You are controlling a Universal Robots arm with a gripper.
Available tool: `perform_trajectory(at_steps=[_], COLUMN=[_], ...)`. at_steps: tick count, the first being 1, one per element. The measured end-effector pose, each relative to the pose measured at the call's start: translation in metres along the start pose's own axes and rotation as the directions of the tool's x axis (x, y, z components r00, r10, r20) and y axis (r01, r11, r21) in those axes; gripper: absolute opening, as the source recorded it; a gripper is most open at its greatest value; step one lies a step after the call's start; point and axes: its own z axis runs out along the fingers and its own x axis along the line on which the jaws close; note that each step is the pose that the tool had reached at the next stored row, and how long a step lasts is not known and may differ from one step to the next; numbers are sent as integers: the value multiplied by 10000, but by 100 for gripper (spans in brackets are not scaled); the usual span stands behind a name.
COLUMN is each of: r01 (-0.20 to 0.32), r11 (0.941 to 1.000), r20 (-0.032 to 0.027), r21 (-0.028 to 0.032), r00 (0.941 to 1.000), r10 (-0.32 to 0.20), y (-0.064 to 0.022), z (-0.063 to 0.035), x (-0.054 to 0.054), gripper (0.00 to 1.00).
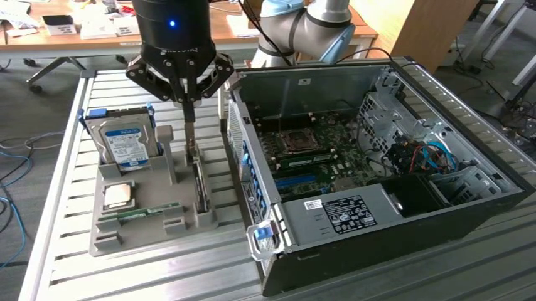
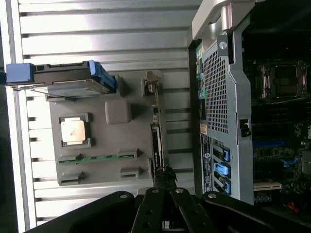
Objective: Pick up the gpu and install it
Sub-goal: 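Reach for the gpu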
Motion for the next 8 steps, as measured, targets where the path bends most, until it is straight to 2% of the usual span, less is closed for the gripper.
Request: perform_trajectory(at_steps=[8], r01=[0], r11=[10000], r20=[-1], r21=[1], r00=[10000], r10=[0], y=[-21], z=[-1], x=[-1], gripper=[11])
